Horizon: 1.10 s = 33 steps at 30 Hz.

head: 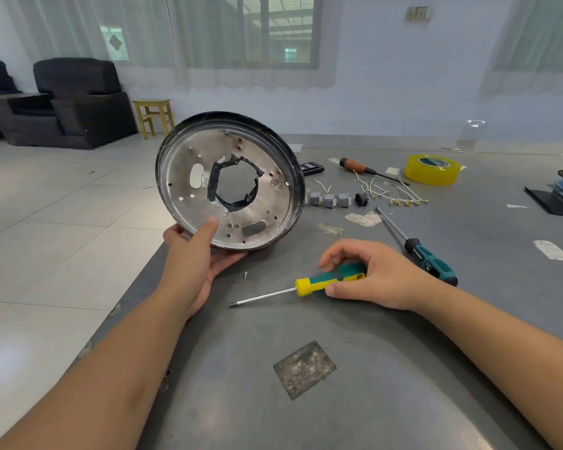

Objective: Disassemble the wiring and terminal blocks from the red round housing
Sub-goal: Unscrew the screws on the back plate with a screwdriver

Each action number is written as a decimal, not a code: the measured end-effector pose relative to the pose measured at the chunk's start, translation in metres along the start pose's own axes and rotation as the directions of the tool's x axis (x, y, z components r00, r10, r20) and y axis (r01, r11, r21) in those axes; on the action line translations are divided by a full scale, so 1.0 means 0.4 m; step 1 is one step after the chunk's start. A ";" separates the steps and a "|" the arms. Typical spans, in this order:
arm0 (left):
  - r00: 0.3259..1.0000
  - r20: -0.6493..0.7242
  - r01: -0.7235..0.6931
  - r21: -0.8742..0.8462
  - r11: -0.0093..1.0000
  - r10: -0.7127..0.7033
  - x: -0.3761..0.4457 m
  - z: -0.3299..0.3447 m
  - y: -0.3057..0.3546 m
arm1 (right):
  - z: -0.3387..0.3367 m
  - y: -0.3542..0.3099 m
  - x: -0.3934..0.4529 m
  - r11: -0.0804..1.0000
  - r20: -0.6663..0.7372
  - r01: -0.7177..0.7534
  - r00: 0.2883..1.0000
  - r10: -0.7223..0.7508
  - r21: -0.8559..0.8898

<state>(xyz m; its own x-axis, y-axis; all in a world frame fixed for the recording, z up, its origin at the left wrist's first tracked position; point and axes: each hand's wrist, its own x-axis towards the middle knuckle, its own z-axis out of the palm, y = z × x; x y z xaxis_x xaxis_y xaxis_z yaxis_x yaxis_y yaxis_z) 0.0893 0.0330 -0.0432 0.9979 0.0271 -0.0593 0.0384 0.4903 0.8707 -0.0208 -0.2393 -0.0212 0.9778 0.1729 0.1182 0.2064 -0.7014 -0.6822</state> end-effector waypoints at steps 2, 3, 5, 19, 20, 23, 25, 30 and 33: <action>1.000 0.003 -0.010 0.020 1.000 0.010 0.003 -0.002 -0.004 | 0.006 -0.005 -0.002 0.991 0.035 0.101 0.995 -0.098 -0.086; 1.000 0.002 -0.015 0.034 0.999 0.015 0.006 -0.003 -0.005 | 0.006 -0.007 -0.003 0.981 0.055 0.140 0.989 -0.134 -0.131; 0.999 -0.005 -0.035 0.066 0.997 0.035 0.010 -0.006 -0.009 | 0.003 -0.011 -0.003 0.966 0.092 0.171 0.983 -0.156 -0.195; 0.993 -0.001 -0.120 0.145 0.982 0.121 0.025 -0.005 -0.029 | 0.148 -0.175 0.179 0.856 0.034 0.258 0.962 -0.272 -0.448; 0.992 -0.004 -0.121 0.146 0.982 0.123 0.024 -0.006 -0.028 | 0.158 -0.176 0.189 0.845 0.050 0.261 0.962 -0.269 -0.467; 0.992 -0.009 -0.125 0.143 0.982 0.128 0.026 -0.006 -0.029 | 0.174 -0.172 0.209 0.813 0.071 0.266 0.960 -0.269 -0.518; 0.991 -0.006 -0.129 0.138 0.982 0.131 0.027 -0.005 -0.030 | 0.177 -0.168 0.217 0.796 0.090 0.277 0.958 -0.273 -0.538; 0.990 -0.010 -0.138 0.135 0.981 0.140 0.032 -0.005 -0.033 | 0.186 -0.168 0.221 0.784 0.161 0.329 0.944 -0.288 -0.527; 0.993 -0.026 -0.112 0.133 0.985 0.116 0.032 -0.008 -0.032 | 0.188 -0.169 0.218 0.759 0.169 0.332 0.943 -0.288 -0.560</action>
<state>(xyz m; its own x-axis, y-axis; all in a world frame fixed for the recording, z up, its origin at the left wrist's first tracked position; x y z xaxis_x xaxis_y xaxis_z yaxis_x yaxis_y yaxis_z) 0.1014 0.0298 -0.0566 0.9939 0.1064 0.0297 -0.0667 0.3636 0.9292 0.0477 -0.1248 -0.0189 0.8564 0.4815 0.1862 0.5010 -0.8622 -0.0746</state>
